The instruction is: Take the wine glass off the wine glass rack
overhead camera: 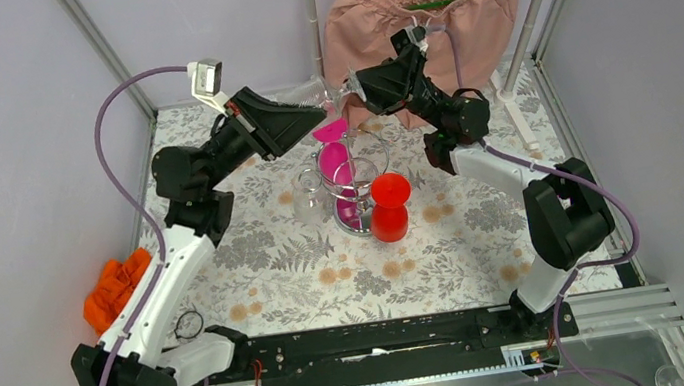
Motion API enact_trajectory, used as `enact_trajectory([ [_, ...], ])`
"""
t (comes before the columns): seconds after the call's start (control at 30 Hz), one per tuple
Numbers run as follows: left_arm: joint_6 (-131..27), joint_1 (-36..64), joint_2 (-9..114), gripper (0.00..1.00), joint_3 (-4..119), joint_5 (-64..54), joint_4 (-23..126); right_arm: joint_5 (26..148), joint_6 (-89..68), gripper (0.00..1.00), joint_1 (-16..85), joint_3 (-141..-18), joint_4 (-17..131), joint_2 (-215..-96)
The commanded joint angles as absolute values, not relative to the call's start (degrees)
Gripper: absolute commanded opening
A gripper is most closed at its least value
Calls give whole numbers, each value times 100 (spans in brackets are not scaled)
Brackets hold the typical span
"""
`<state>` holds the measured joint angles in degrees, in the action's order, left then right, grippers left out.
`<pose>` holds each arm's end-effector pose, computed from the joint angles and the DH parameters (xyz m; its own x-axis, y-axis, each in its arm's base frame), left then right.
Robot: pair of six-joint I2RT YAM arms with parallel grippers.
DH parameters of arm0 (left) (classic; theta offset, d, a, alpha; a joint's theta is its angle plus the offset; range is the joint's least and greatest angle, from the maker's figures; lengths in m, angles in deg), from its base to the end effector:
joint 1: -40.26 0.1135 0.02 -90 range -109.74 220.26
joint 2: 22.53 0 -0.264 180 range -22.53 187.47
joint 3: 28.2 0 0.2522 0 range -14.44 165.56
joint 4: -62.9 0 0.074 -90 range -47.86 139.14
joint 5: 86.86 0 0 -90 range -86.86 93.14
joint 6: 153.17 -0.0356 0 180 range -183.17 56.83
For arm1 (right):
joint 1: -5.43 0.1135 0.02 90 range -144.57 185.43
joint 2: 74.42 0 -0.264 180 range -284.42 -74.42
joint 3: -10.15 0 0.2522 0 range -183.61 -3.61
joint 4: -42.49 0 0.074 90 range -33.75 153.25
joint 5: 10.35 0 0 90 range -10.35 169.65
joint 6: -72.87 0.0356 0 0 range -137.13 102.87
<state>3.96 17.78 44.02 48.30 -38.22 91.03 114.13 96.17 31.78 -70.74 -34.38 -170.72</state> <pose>0.2152 -0.1145 0.4614 -0.4858 -0.5474 -0.6814 0.8234 -0.0250 -0.5669 0.2971 0.1696 0.3997 -0.8700 0.4139 -0.2678 -0.4824 -0.6028 0.6355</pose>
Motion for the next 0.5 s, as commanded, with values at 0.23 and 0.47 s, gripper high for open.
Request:
enact_trajectory([
  [0.23, -1325, 1688, 3681, 0, 5742, -2837, 6424, 11825, 9328, 67, 3296, -6944, -4191, -17043],
  [0.47, -2396, 1688, 3766, 0, 6855, -1495, 3952, 11840, 9290, 68, 3160, -6635, -4187, -16824],
])
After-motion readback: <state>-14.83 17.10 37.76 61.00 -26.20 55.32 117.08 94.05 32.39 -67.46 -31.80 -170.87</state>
